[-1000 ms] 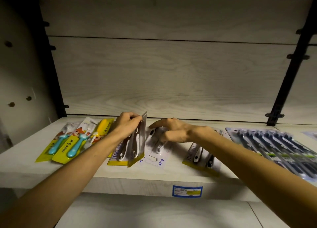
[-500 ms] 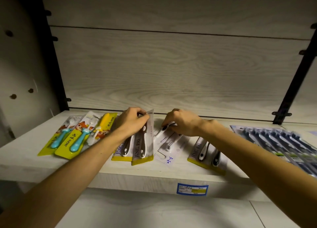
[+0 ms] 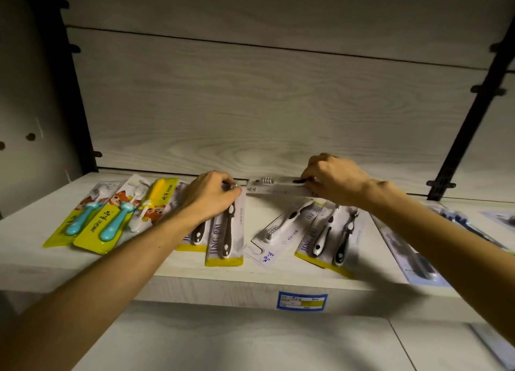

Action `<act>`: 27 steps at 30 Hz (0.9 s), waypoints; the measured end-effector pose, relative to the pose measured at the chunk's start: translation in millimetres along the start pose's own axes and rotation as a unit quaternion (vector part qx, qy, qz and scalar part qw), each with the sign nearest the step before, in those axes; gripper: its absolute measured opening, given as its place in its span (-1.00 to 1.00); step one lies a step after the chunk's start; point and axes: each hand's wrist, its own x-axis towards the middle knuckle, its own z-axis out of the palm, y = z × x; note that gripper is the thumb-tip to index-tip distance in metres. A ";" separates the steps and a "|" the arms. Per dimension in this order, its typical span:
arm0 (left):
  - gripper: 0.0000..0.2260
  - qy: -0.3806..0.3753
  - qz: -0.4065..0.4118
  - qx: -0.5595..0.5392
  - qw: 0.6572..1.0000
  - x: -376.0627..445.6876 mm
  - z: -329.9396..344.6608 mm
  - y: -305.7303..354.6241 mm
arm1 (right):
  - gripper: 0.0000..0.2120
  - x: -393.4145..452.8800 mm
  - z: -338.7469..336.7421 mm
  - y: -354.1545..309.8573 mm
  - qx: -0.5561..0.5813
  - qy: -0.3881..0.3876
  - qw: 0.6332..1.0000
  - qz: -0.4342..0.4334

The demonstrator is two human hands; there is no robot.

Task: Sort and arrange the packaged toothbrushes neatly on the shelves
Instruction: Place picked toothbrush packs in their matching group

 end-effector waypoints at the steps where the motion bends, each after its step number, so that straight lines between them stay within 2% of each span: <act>1: -0.74 0.000 0.002 0.006 1.000 -0.7 0.7 1.8 | -0.76 -4.0 -1.4 -3.6 -0.001 -0.003 1.000 0.027; 4: -0.72 -0.003 0.020 0.012 1.000 -2.8 3.1 6.0 | -0.78 -13.5 -1.4 -31.0 0.058 -0.029 0.994 0.087; 7: -0.71 -0.007 0.044 0.005 0.999 -4.8 5.9 8.1 | -0.80 -18.3 1.8 -62.3 0.169 -0.026 0.981 0.094; 11: -0.59 -0.040 0.061 0.006 0.997 -5.7 4.1 8.0 | -0.86 -20.5 0.8 -68.8 0.351 -0.021 0.931 0.100; 13: -0.51 -0.081 0.079 0.030 0.993 -5.9 1.7 7.6 | -0.80 -23.7 4.4 -56.0 0.393 -0.008 0.910 0.134; 15: -0.48 -0.097 0.104 0.062 0.988 -5.7 -1.6 8.3 | -0.68 -29.4 10.9 -41.2 0.360 -0.035 0.922 0.139; 18: -0.35 -0.118 0.142 0.114 0.976 -2.8 -6.9 19.1 | -0.57 -35.6 23.6 -26.9 0.244 -0.117 0.958 0.096; 21: -0.24 -0.148 0.141 0.091 0.975 2.5 -8.3 38.1 | -0.56 -32.1 29.5 -25.6 0.230 -0.125 0.963 0.061; 24: -0.34 -0.185 0.148 0.094 0.967 3.8 -2.0 48.7 | -0.64 -23.0 31.7 -28.0 0.236 -0.084 0.968 0.017; 27: -0.53 -0.147 0.142 0.055 0.977 2.7 8.6 44.7 | -0.66 -12.9 31.9 -30.4 0.233 -0.115 0.966 0.008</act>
